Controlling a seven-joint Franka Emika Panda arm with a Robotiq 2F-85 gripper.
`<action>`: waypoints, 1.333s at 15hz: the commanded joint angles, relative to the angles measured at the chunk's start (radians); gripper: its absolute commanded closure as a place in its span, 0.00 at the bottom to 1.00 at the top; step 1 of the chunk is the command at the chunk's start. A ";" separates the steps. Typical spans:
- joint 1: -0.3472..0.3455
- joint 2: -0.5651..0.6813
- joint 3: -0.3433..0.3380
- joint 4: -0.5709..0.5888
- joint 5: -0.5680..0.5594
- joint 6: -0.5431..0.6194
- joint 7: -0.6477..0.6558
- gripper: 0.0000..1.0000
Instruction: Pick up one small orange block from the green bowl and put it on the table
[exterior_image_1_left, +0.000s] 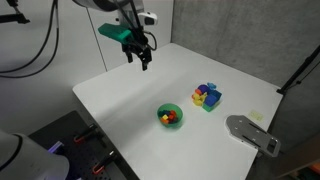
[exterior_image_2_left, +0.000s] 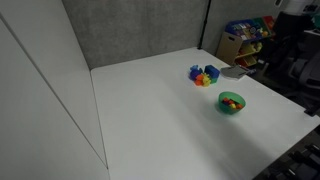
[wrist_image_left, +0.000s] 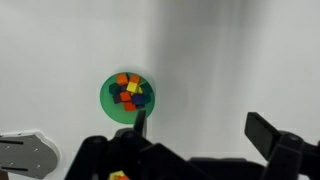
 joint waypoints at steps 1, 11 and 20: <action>-0.019 0.139 -0.023 0.060 -0.001 0.069 -0.030 0.00; -0.082 0.483 -0.080 0.185 0.014 0.184 -0.054 0.00; -0.124 0.741 -0.088 0.313 0.030 0.281 -0.039 0.00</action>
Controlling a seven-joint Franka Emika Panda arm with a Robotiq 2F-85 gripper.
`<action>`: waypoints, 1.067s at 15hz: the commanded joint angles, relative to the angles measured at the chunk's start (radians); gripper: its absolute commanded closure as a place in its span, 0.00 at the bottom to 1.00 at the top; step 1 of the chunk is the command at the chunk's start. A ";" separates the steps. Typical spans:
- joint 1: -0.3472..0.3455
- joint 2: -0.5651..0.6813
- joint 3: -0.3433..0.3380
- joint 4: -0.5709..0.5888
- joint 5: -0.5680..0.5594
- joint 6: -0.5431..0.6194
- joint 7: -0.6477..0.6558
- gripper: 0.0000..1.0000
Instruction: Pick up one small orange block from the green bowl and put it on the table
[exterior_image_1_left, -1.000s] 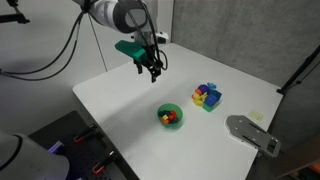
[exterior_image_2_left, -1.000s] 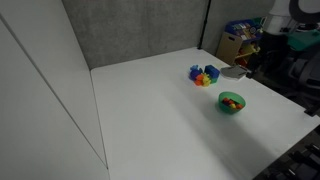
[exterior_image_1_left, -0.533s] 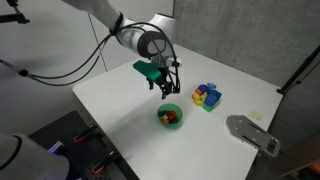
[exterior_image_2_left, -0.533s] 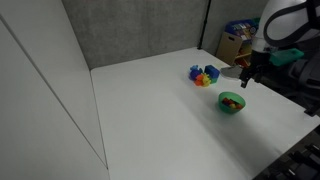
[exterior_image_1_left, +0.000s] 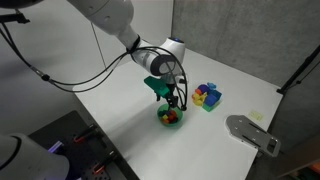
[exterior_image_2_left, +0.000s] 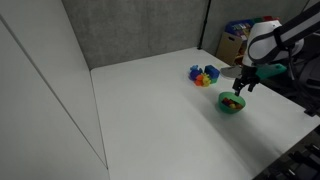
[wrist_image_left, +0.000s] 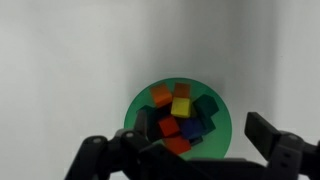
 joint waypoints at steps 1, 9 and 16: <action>-0.015 0.099 -0.002 0.079 0.015 0.026 -0.005 0.00; -0.015 0.218 -0.015 0.143 0.002 0.044 0.000 0.00; -0.014 0.256 -0.020 0.154 -0.003 0.043 0.000 0.00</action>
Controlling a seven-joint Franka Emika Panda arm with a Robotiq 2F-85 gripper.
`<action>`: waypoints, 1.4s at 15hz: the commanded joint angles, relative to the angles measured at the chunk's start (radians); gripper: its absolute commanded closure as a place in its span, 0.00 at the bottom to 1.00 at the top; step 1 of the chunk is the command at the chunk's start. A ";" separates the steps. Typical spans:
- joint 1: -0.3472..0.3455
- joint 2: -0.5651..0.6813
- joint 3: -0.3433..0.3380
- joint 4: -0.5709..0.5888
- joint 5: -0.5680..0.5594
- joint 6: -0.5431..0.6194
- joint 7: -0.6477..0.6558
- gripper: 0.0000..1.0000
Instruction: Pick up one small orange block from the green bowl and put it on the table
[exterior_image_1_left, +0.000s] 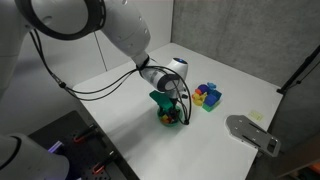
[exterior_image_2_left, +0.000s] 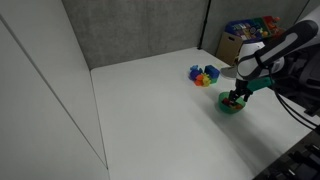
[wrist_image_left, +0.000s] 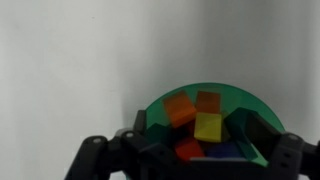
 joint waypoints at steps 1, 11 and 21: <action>-0.004 0.024 -0.003 0.025 -0.003 0.000 -0.002 0.00; -0.002 0.040 -0.008 0.031 -0.007 0.001 0.000 0.25; 0.000 0.052 -0.015 0.055 -0.015 -0.006 0.000 0.66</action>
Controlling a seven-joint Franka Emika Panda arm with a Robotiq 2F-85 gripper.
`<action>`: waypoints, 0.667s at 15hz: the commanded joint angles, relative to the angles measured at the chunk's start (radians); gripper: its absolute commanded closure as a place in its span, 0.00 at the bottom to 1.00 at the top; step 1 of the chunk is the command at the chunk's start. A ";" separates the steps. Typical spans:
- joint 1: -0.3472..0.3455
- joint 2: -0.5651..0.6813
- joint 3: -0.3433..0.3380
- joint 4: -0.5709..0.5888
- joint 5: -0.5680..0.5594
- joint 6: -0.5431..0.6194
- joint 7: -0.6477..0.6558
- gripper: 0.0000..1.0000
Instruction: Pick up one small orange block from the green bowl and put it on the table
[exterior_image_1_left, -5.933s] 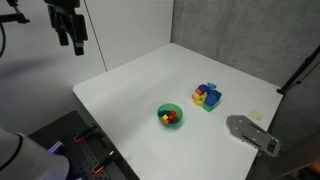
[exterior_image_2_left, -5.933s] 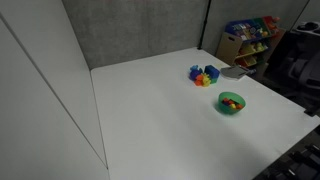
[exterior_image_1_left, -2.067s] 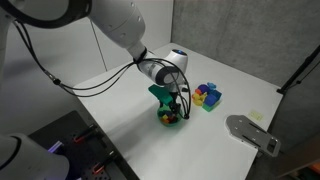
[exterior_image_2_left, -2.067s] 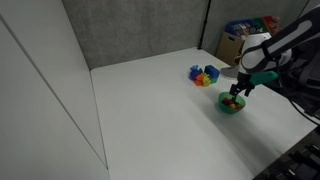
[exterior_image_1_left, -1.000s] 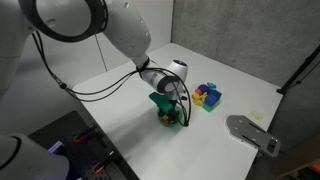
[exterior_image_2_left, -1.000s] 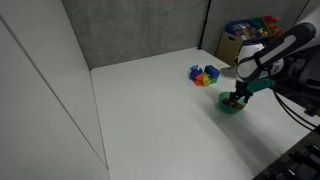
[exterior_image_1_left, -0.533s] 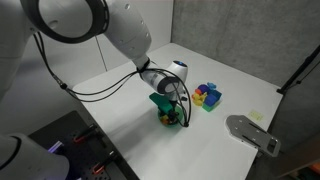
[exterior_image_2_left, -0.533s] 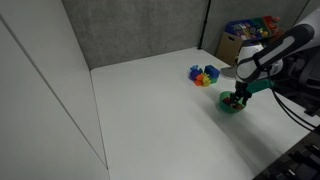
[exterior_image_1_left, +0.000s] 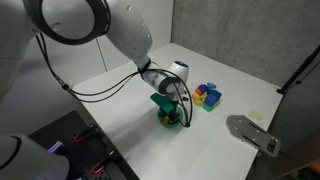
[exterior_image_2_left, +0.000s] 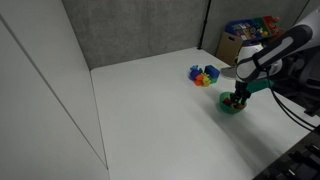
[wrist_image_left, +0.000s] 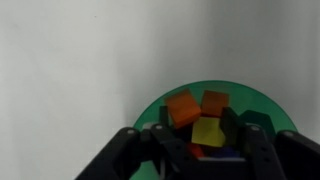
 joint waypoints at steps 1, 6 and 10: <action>0.000 0.011 -0.004 0.030 -0.012 -0.011 -0.002 0.75; 0.003 -0.016 0.003 0.040 -0.008 -0.037 -0.005 0.90; 0.021 -0.067 0.008 0.044 -0.009 -0.059 0.002 0.90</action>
